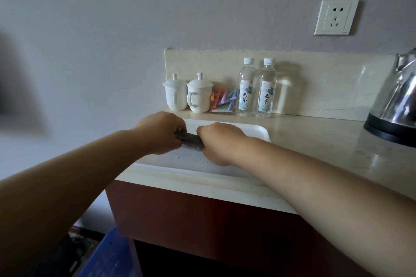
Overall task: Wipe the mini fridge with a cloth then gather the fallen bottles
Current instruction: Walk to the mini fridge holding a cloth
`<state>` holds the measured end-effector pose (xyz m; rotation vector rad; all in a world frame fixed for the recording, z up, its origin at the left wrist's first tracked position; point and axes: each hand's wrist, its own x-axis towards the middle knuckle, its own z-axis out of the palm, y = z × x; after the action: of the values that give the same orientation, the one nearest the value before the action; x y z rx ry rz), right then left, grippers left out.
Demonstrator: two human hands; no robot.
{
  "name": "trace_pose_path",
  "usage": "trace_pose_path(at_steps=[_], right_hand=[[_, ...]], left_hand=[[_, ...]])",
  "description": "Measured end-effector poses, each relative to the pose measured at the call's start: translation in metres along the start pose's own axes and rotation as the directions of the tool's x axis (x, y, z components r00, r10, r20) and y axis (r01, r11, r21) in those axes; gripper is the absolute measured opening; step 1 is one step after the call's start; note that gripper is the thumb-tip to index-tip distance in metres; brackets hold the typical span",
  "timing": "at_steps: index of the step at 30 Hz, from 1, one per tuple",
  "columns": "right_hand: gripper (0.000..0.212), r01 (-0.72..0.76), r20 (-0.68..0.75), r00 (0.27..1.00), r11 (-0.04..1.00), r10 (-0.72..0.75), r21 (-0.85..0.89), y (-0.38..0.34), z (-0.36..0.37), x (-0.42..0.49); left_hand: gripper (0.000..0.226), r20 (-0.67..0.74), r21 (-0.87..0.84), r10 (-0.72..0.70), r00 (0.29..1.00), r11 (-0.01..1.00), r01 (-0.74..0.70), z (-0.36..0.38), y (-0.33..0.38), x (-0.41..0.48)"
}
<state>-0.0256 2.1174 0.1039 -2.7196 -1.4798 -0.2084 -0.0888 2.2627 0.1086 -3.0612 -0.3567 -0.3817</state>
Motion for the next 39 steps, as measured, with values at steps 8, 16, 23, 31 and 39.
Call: trace_pose_path(at_steps=[8, 16, 23, 31, 39], right_hand=[[0.008, 0.067, -0.093, 0.994, 0.998, -0.065, 0.009, 0.002, -0.032, 0.004], [0.006, 0.235, -0.199, 0.953, 0.972, -0.227, 0.018, -0.018, -0.061, 0.002], [0.011, 0.474, -0.233, 0.867, 0.873, -0.44, 0.117, -0.062, -0.059, 0.008], [0.018, 0.721, -0.175, 0.687, 0.63, -0.706, 0.288, -0.153, -0.045, -0.009], [0.021, 0.825, -0.031, 0.516, 0.487, -0.856, 0.287, -0.24, 0.005, -0.045]], left_hand=[[0.02, -0.165, -0.069, -0.122, 0.979, 0.991, 0.112, -0.028, 0.006, -0.022], [0.021, -0.334, -0.103, -0.316, 0.888, 0.949, 0.298, -0.059, 0.008, -0.055], [0.017, -0.379, -0.043, -0.488, 0.786, 0.858, 0.512, -0.077, 0.0, -0.123], [0.008, -0.288, 0.002, -0.716, 0.636, 0.664, 0.748, -0.085, -0.01, -0.232], [0.008, -0.151, 0.002, -0.898, 0.413, 0.417, 0.909, -0.062, -0.005, -0.325]])
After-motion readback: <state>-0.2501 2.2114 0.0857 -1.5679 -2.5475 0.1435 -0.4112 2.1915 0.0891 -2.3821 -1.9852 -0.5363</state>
